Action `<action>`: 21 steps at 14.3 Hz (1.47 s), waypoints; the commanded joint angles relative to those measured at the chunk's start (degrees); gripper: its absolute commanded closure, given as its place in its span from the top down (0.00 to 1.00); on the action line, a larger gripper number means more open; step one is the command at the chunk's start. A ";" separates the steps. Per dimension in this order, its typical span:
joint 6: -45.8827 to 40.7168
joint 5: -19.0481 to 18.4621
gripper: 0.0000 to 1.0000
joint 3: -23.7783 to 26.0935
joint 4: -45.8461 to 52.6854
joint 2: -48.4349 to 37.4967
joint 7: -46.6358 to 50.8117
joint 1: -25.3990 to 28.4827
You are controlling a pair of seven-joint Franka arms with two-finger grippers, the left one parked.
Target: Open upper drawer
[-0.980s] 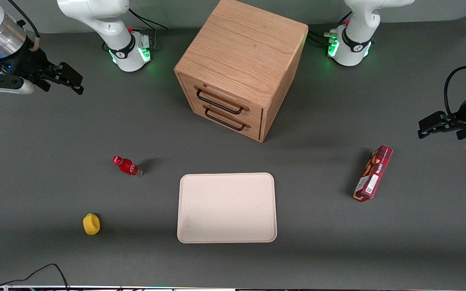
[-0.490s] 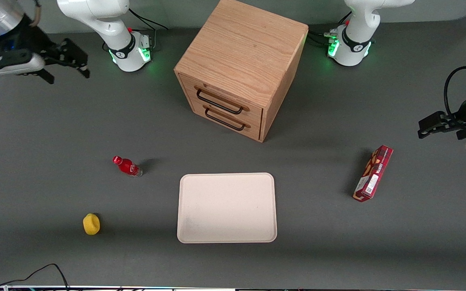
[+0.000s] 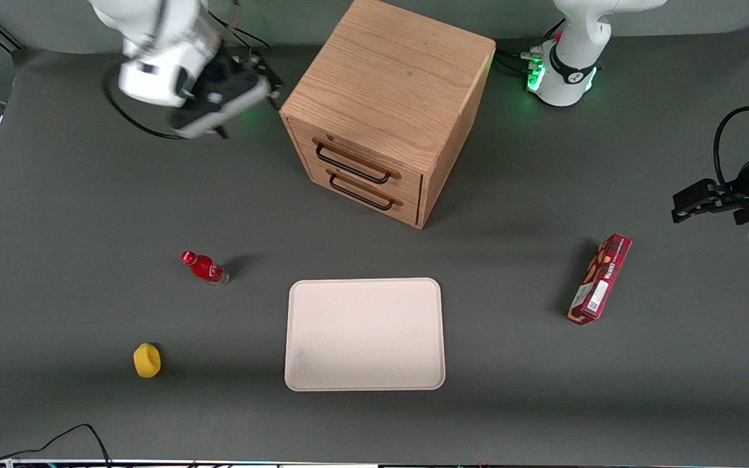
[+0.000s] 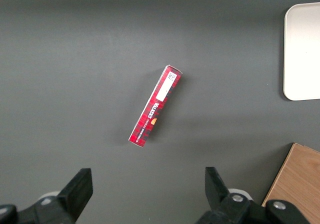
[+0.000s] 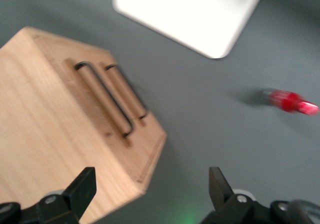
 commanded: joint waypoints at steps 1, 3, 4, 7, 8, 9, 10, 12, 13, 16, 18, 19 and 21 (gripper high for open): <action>0.80 1.09 1.00 3.77 6.21 10.78 -2.09 0.03; 2.92 1.18 1.00 5.45 6.12 15.52 -9.88 0.12; 3.27 1.27 1.00 5.63 5.94 17.29 -13.14 0.21; 4.50 1.53 1.00 5.98 5.24 21.51 -15.98 0.47; 6.42 1.53 1.00 6.07 4.11 22.74 -18.25 1.43; 8.35 1.62 1.00 6.24 2.79 23.19 -19.58 1.61; 10.20 1.53 1.00 6.25 1.56 23.71 -19.76 1.70; 13.11 1.53 1.00 6.33 -0.03 24.33 -19.85 1.97; 13.82 1.53 1.00 6.33 -0.82 24.68 -19.85 1.88; 15.22 1.18 1.00 6.33 -2.49 25.04 -19.85 1.88; 17.33 0.92 1.00 6.33 -3.98 25.13 -19.85 1.88; 18.73 0.83 1.00 6.33 -4.86 25.13 -19.85 1.88; 19.97 0.57 1.00 6.25 -5.75 25.21 -19.85 1.88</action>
